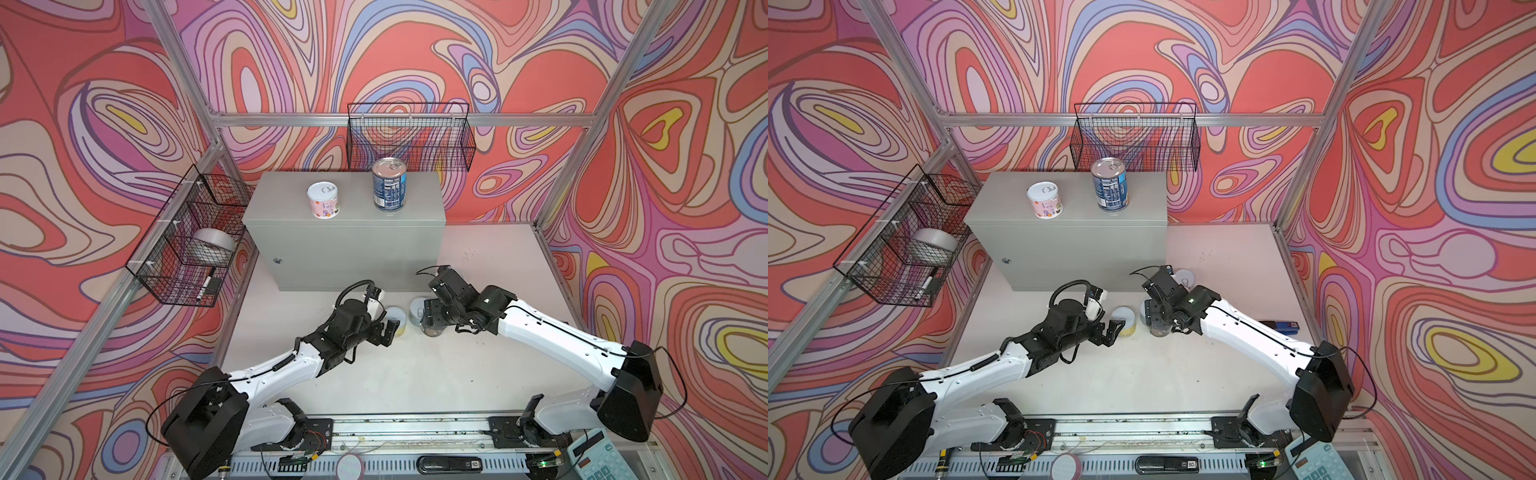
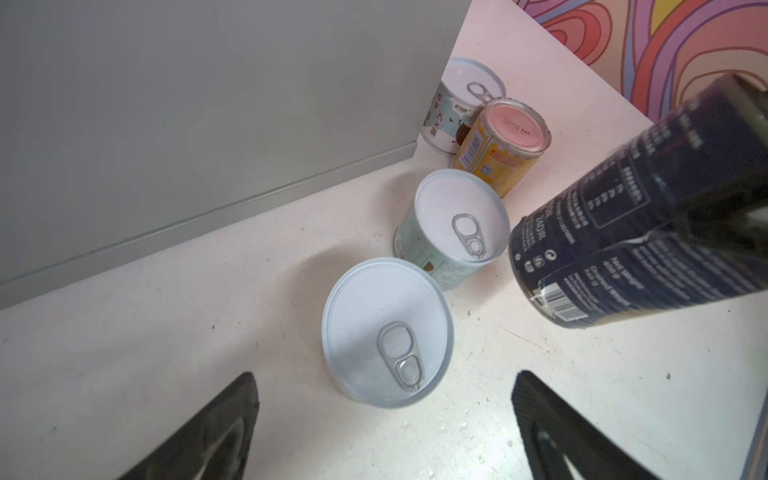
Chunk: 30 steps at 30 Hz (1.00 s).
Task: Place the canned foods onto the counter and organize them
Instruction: 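Lift the dark blue can with the right gripper toward the left gripper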
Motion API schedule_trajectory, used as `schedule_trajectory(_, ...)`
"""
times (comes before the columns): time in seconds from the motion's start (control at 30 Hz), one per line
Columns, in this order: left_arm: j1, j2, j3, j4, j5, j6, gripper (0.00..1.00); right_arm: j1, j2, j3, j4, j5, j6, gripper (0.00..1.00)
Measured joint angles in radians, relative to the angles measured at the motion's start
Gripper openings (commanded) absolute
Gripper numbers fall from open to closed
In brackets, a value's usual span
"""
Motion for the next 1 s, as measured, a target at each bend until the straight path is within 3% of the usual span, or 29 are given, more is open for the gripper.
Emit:
schedule_trajectory(0.6,-0.001,-0.037,-0.078,0.109,0.33,0.042,0.87,-0.055,0.002,0.073,-0.068,-0.118,-0.049,0.59)
schedule_trajectory(1.0,-0.052,-0.002,-0.084,0.203,0.384,0.042,0.89,-0.06,0.002,0.129,-0.081,-0.196,-0.061,0.58)
